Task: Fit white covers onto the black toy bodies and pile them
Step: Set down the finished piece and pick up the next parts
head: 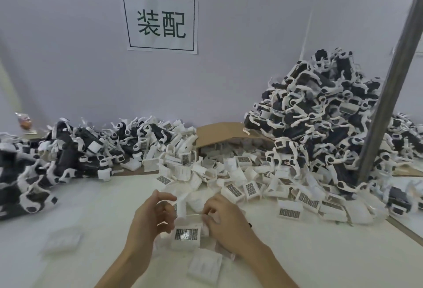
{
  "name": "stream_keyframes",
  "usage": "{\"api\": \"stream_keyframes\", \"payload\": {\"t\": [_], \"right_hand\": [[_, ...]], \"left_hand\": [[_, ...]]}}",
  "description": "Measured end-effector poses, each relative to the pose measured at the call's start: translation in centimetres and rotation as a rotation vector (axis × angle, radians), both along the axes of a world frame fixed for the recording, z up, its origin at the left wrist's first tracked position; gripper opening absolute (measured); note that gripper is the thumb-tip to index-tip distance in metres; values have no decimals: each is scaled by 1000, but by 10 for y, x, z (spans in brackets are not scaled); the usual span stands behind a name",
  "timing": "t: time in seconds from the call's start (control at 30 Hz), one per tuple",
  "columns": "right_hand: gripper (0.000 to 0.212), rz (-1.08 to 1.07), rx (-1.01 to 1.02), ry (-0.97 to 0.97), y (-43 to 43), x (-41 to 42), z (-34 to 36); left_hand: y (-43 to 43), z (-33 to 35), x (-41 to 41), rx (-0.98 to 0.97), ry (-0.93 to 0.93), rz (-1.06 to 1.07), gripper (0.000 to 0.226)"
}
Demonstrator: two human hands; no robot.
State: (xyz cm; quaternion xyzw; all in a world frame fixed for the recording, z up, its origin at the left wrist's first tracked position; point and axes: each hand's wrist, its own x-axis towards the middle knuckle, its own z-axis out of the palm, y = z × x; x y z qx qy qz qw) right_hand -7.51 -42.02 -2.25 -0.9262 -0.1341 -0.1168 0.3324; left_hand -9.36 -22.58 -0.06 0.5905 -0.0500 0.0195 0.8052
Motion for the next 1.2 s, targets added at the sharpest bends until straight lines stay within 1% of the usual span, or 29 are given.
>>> {"api": "stream_keyframes", "payload": {"t": [0.13,0.2,0.3,0.43,0.6,0.67,0.83,1.0,1.07,1.13,1.2], "right_hand": [[8,-77,148,-92,-5,1,2],[8,-112,275,-97,-7,1,5],[13,-140,482,-117,-11,1,8],[9,-145,707,-13,-14,1,12],[5,-174,869,85,-20,5,11],[9,-184,907,110,-22,7,10],[21,-173,853,139,-24,10,8],[18,-160,780,139,-22,10,8],[21,-138,697,119,-20,9,8],[24,-77,545,108,-17,6,6],[32,3,380,141,-12,0,6]], "left_hand": [[1,-1,1,5,-14,-5,43],[0,-2,2,6,-13,-3,42],[0,-2,3,13,-8,7,42],[1,-3,3,22,-8,0,43],[2,-4,3,23,-7,-8,43],[2,-4,3,27,-6,-10,43],[2,-4,3,37,-4,-13,43],[2,-5,4,40,4,-22,41],[2,-5,4,50,0,-36,40],[2,-6,4,60,-14,-53,39],[3,-7,5,63,-23,-53,38]]}}
